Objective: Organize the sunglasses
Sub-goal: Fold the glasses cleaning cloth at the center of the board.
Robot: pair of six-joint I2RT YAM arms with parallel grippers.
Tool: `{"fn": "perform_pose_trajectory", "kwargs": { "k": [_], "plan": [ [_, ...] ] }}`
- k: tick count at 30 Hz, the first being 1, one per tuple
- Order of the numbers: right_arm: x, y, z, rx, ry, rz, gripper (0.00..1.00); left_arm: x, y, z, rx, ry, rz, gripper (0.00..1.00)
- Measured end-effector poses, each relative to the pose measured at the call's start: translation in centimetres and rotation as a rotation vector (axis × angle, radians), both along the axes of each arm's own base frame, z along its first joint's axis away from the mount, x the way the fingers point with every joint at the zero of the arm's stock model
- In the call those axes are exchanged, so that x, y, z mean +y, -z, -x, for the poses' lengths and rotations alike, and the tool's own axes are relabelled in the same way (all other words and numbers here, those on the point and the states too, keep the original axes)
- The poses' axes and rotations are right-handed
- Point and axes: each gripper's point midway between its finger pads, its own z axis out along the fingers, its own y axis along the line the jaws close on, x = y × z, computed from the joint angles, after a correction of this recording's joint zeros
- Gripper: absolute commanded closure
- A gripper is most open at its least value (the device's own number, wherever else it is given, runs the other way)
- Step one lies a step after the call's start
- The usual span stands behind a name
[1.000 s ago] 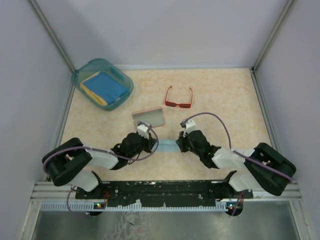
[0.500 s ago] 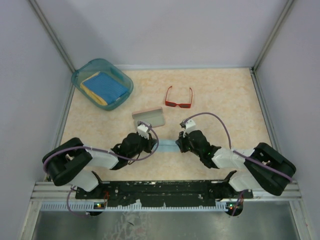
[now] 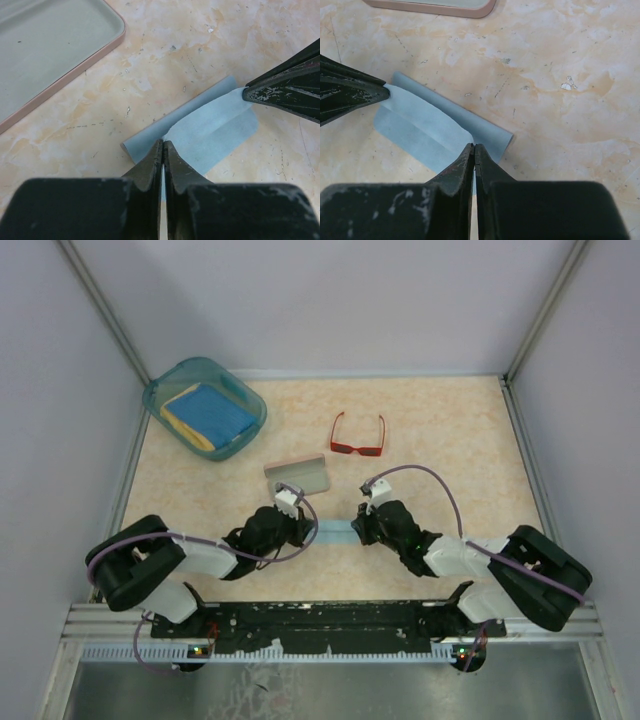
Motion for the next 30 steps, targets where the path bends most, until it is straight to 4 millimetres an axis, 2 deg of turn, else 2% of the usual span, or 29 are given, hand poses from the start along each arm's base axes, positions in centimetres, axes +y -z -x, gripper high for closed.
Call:
{"fn": "perform_pose_trajectory", "kwargs": {
  "k": [19, 30],
  "plan": [
    [0.1, 0.4, 0.4, 0.018, -0.012, -0.002, 0.84, 0.2, 0.9, 0.7, 0.029, 0.007, -0.005, 0.7],
    [-0.3, 1.6, 1.6, 0.051, -0.042, 0.005, 0.82, 0.3, 1.2, 1.1, 0.04, 0.019, -0.008, 0.65]
  ]
}}
